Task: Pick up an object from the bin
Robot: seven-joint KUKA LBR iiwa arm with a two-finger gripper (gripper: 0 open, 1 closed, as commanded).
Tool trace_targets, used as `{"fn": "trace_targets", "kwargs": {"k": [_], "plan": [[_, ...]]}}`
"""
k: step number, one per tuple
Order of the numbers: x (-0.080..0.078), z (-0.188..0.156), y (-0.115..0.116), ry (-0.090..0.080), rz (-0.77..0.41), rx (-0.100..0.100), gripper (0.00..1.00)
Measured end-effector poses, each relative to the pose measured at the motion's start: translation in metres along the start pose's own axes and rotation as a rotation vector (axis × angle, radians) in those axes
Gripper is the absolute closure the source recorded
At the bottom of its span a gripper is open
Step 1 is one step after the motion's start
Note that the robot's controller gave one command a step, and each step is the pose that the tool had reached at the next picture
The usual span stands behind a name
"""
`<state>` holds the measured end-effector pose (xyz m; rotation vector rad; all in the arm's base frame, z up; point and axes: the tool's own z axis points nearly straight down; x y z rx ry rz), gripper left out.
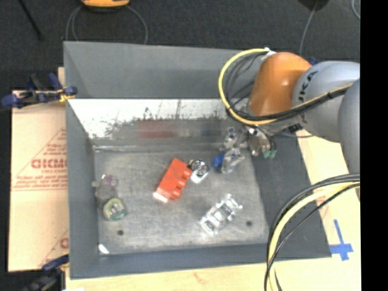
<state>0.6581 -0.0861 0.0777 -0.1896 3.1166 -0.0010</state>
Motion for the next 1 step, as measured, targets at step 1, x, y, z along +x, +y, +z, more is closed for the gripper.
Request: {"fn": "trace_targets", "kwargs": {"k": [1], "plan": [[0.0436,-0.1510,-0.0599,0.007,-0.065,0.005,1.00]]}}
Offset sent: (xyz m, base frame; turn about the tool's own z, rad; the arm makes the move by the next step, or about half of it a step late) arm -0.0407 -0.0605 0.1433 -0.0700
